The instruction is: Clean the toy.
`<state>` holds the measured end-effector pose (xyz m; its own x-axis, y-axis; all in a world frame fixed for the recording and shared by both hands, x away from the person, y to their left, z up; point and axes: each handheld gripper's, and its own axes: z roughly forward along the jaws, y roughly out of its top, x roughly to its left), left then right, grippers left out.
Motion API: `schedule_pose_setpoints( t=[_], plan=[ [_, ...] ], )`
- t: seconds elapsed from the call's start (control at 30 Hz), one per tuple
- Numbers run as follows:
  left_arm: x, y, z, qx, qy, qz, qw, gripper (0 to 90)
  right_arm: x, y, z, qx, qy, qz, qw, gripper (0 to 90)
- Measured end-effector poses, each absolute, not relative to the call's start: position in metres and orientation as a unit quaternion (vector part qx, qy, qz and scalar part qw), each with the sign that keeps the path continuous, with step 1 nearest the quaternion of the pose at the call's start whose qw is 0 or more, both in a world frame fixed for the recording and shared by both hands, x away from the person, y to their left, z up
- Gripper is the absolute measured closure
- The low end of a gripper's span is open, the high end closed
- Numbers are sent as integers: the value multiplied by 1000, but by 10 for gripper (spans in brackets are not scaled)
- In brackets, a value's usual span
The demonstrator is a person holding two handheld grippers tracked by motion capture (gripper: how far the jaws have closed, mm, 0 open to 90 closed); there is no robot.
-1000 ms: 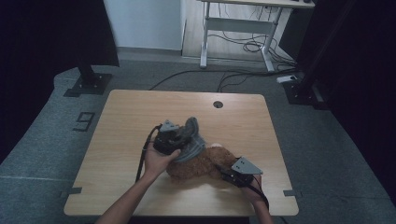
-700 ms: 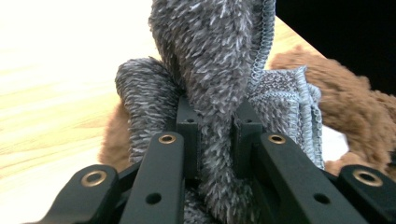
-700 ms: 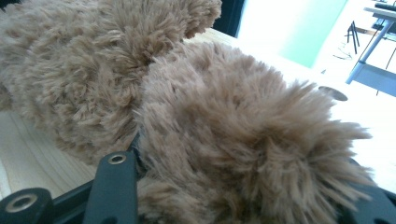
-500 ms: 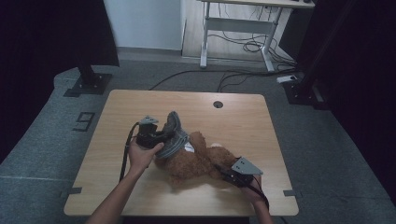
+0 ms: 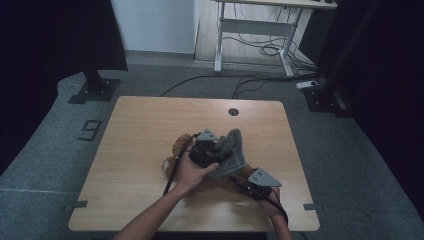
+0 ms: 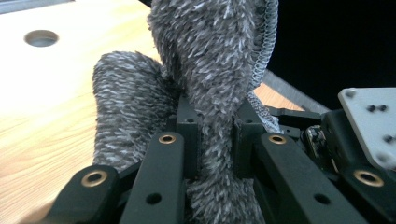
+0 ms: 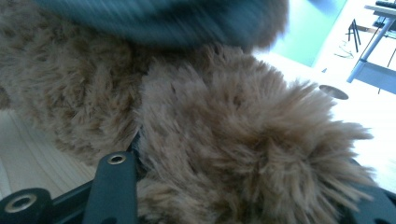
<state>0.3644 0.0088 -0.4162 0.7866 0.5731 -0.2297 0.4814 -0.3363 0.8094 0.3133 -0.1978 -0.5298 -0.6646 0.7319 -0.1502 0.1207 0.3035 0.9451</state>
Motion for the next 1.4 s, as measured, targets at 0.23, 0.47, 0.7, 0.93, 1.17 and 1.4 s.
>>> schedule_pose_setpoints(
  t=[0.23, 0.47, 0.7, 0.93, 1.17, 1.4],
  plan=[
    [369, -14, -432, 834, 317, 73, 446, 772, 313, -198, -531, 289, 752, 515, 293, 458],
    [361, -14, -425, 828, 305, 60, 466, 772, 313, -198, -531, 289, 751, 516, 293, 456],
    [360, -34, -437, 847, 294, 68, 437, 772, 313, -198, -531, 288, 751, 517, 293, 456],
    [373, -1, -441, 831, 328, 77, 442, 773, 313, -199, -531, 284, 752, 518, 292, 456],
    [379, 56, -431, 802, 364, 91, 464, 772, 313, -200, -532, 285, 751, 521, 291, 456],
    [388, 107, -436, 792, 403, 108, 446, 771, 313, -200, -532, 287, 749, 523, 289, 453]
  ],
)
